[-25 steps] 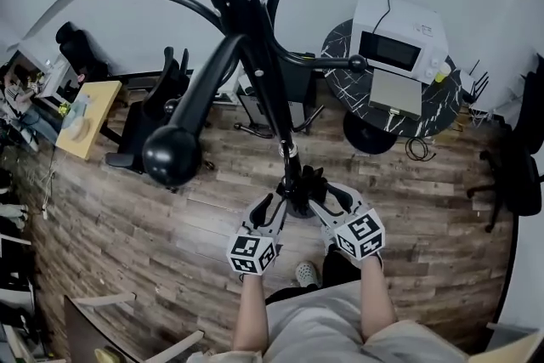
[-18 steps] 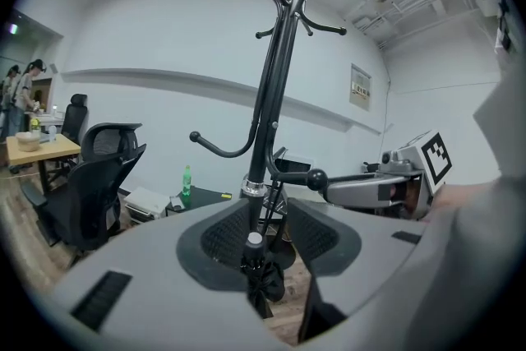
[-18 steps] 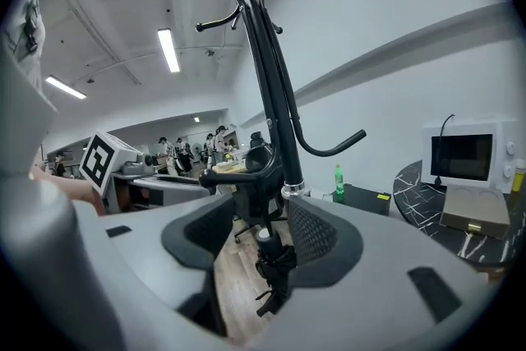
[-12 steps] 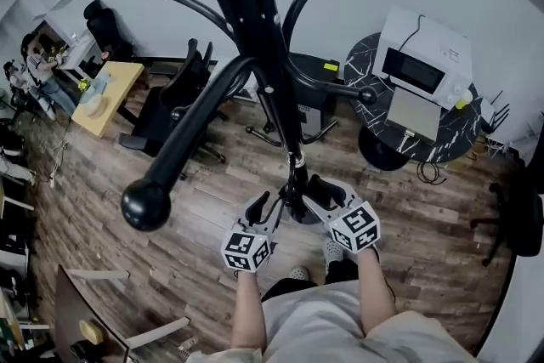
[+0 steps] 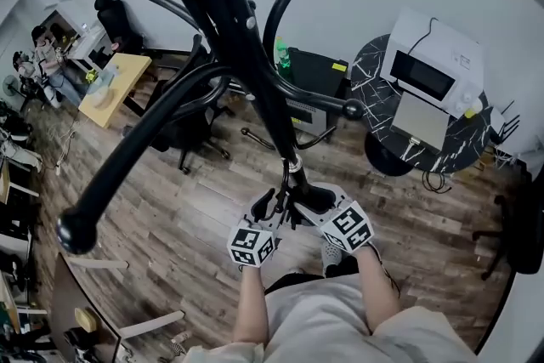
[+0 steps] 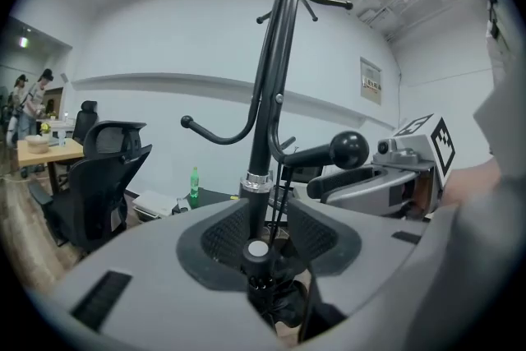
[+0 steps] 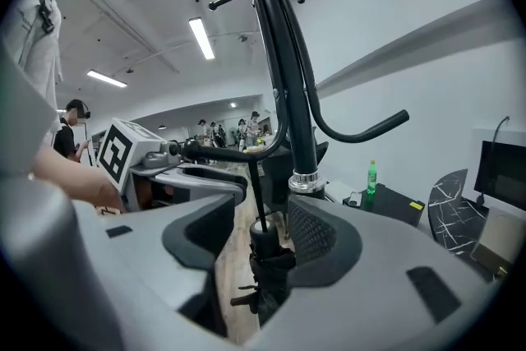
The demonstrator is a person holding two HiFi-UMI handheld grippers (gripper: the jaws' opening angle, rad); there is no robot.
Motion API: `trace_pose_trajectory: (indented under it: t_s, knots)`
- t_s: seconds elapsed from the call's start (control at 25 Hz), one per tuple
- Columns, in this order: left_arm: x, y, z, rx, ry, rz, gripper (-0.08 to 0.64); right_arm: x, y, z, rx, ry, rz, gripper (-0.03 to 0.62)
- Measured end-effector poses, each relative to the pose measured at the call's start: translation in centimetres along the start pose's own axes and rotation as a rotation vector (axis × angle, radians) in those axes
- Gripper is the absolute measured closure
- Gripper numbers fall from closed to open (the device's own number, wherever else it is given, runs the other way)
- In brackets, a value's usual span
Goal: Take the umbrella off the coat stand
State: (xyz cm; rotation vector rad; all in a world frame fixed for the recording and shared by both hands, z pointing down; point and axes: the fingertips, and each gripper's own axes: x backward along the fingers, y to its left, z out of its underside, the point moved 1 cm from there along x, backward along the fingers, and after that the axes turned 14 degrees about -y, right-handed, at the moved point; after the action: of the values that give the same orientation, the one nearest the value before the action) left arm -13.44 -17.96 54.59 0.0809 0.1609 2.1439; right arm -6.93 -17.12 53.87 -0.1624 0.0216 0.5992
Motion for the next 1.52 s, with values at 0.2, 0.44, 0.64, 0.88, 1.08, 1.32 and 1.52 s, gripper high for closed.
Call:
trace_pose_trajectory:
  t_s: [0.2,0.44,0.64,0.88,1.08,1.32,1.52]
  knots:
    - [-0.9,-0.2,-0.4,-0.023,-0.043,-0.017,0.411,0.2,-0.4,1.2,0.021,0.023,-0.045,0.382]
    - [-0.9,0.0,-1.2,-0.062,-0.092,-0.079,0.436,0.2,-0.3,0.8,0.009,0.002,-0.086,0.386]
    - [-1.3,-0.7,-0.9,-0.102,-0.09,-0.1,0.457,0.2,-0.1,1.1,0.018,0.011,-0.115,0.391]
    - [-1.8,-0.5,-1.0,-0.118,-0.099,-0.129,0.471,-0.1,-0.1,0.7,0.031,0.011,-0.143,0.394]
    - [-2.1,-0.3,-1.0,-0.118,-0.099,-0.125,0.471,-0.3,0.0,0.7,0.034,0.013,-0.154,0.396]
    - [-2.7,0.2,-1.0,-0.12,-0.099,-0.134,0.471,-0.3,0.2,1.3,0.032,0.03,-0.161,0.396]
    - [-3.5,-0.1,-1.1,-0.148,-0.098,-0.111,0.509,-0.2,0.0,2.0,0.02,0.044,-0.15,0.396]
